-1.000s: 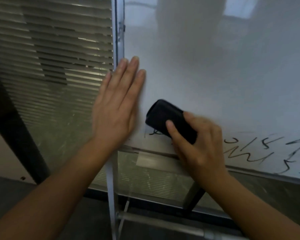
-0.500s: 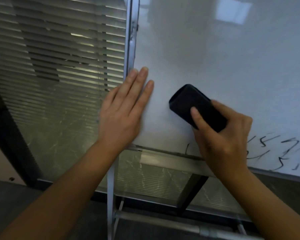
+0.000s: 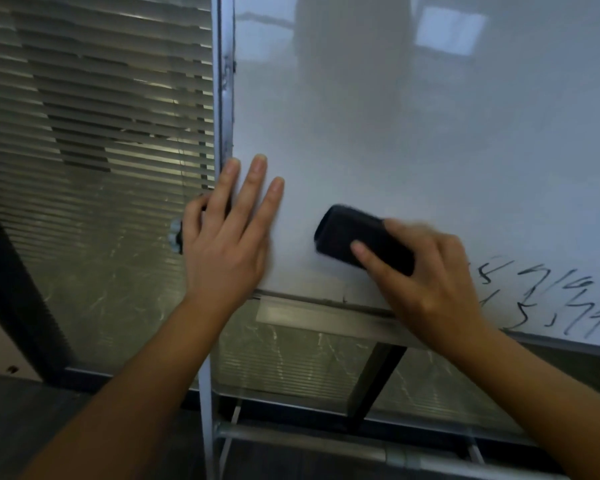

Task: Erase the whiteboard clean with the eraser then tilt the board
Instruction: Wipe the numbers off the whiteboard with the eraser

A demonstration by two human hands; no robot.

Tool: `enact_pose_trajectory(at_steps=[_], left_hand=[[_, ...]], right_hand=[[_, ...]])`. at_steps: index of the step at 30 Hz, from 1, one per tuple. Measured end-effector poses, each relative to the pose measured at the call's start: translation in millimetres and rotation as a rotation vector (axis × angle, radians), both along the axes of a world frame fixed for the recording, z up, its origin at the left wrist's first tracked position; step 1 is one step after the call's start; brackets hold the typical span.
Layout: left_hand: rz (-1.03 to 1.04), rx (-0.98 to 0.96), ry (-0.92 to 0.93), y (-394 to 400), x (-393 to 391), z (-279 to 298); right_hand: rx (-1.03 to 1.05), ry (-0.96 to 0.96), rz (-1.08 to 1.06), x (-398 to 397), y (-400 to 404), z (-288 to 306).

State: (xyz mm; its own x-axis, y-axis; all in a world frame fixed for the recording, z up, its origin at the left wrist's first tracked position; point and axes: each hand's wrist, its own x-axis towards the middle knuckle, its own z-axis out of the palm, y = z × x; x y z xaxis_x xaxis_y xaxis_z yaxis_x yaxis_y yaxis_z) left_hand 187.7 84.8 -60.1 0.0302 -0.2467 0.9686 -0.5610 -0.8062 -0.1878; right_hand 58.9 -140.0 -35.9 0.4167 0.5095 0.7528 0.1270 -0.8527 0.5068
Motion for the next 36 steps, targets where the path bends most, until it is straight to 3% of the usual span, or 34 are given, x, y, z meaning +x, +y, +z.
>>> enact_pose_trajectory(at_steps=[3,9,18,25,28,31,36], left_hand=[[0.022,-0.011,-0.018,-1.8,-3.6,-1.5],[0.066,0.011,-0.005,2.7,-9.1,0.9],[0.105,0.036,-0.018,5.3,-10.0,1.2],[0.118,0.065,0.025,7.2,-8.8,0.5],[0.119,0.081,0.014,8.0,-9.6,-1.5],[0.111,0.094,0.028,10.6,-7.6,-1.4],[0.123,0.101,0.034,8.8,-10.9,-0.9]], right_hand=[[0.039,-0.04,-0.018,-4.7,-2.2,-7.6],[-0.268,0.313,0.027,-24.6,-15.0,-22.3],[0.023,0.029,-0.068,-27.7,-19.9,-16.0],[-0.371,0.274,-0.042,-38.2,-28.1,-14.9],[-0.406,0.294,-0.074,-50.1,-42.7,-14.5],[-0.346,0.26,-0.113,-66.8,-68.5,-3.7],[0.039,0.05,-0.188,-74.5,-89.7,15.3]])
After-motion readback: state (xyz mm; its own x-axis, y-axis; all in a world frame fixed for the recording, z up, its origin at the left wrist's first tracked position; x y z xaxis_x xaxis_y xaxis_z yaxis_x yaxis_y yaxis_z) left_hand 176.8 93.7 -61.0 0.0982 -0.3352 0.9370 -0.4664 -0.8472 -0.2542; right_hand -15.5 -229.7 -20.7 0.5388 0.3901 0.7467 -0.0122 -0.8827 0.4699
